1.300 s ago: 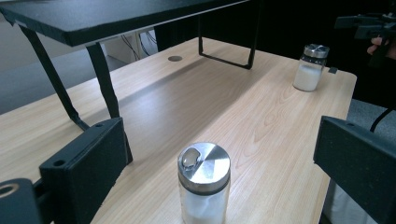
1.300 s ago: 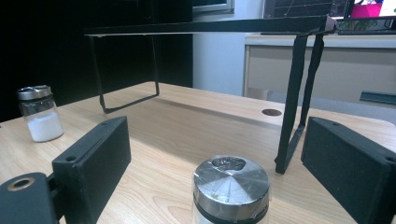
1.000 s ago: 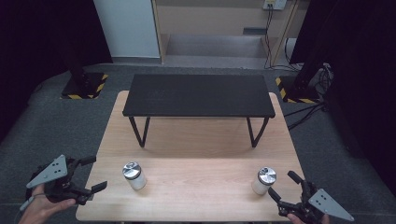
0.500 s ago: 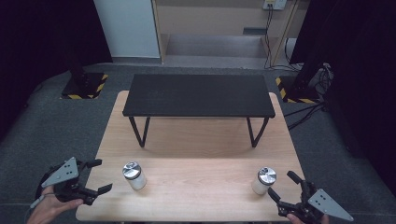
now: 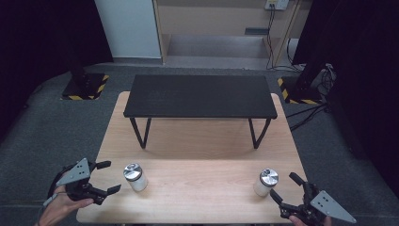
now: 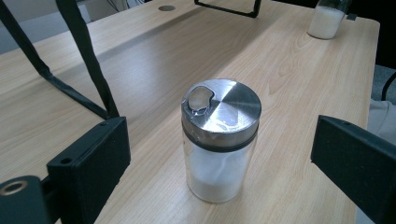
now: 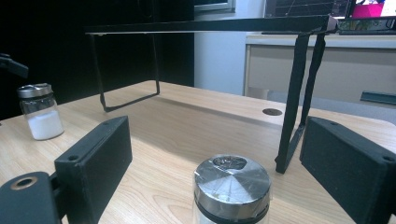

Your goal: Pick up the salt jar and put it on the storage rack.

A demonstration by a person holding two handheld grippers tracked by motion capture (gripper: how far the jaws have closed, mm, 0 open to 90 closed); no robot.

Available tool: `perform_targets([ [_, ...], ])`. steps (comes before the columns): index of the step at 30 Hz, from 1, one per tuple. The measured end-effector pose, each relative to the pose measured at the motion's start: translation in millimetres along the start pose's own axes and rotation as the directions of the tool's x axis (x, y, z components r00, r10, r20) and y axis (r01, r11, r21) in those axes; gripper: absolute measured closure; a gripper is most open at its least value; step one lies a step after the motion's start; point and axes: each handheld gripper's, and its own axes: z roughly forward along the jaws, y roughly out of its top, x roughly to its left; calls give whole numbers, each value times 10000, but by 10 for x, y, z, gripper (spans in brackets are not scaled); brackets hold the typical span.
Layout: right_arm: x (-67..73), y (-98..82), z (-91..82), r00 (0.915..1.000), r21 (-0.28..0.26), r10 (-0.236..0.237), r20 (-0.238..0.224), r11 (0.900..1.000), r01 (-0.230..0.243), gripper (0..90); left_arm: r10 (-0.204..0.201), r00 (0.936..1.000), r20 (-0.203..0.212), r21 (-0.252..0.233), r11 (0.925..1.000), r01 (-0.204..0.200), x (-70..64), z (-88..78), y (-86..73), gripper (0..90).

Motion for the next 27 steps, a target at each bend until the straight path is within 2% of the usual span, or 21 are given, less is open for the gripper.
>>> perform_targets([
  [8, 1, -1, 0, 10000, 1, -11, -7, 10000, 11, 92, 1, 9999, 136, 120, 9999, -2, 30, 217, -25, 46],
  [13, -2, -2, 2, 10000, 24, -11, -15, 10000, 11, 93, -129, 9997, 212, -52, 9999, 130, 35, 355, -79, 49],
  [19, -2, -3, 2, 10000, 28, -28, -27, 10000, 28, 94, -100, 9995, 287, -99, 9999, 103, 35, 518, -97, 61],
  [23, 1, -1, 3, 10000, 31, -34, -41, 10000, 34, 93, -52, 9997, 257, -79, 10000, 54, 32, 586, -101, 73],
  [27, 2, -1, 5, 10000, 47, -22, -59, 10000, 23, 94, -74, 9995, 304, -262, 9996, 82, 43, 621, -146, 128],
])
